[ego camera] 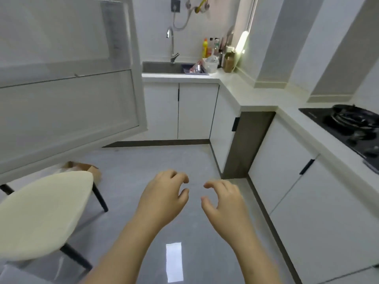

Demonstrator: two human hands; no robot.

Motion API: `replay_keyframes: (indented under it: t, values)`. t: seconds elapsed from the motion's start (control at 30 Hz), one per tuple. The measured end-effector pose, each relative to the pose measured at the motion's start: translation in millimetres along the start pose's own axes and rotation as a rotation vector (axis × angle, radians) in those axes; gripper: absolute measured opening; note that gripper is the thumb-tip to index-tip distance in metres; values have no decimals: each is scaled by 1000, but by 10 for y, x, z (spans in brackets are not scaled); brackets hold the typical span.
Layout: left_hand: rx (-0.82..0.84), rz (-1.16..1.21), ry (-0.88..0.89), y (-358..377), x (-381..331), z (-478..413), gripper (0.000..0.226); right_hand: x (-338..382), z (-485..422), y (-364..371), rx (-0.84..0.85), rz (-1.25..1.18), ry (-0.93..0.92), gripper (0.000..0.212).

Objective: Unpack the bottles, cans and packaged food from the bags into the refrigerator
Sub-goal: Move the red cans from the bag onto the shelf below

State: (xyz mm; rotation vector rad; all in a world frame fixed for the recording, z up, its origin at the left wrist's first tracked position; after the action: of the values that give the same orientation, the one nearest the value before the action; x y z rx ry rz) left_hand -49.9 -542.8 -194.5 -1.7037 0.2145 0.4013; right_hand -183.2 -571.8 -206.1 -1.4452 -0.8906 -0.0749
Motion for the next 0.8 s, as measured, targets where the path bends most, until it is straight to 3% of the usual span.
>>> replay_keyframes:
  t: [0.37, 0.8]
  values:
    - [194, 26, 347, 1145, -2091, -842, 30, -1891, 517, -1236, -145, 65, 379, 33]
    - [383, 55, 848, 2159, -4196, -1135, 34, -3316, 1451, -2208, -424, 55, 811, 31]
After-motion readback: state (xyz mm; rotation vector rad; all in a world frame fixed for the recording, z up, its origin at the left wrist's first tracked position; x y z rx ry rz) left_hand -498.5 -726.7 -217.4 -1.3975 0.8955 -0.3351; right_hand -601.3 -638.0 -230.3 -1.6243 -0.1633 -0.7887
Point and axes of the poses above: each hand's wrist, its own z-axis away from the middle knuckle, its own y-axis out of the palm, x = y × z, the point moved 7 cm from there along -z, towards the middle knuckle, and after that the axes turned 5 degrees about x, right-handed, at the moved point
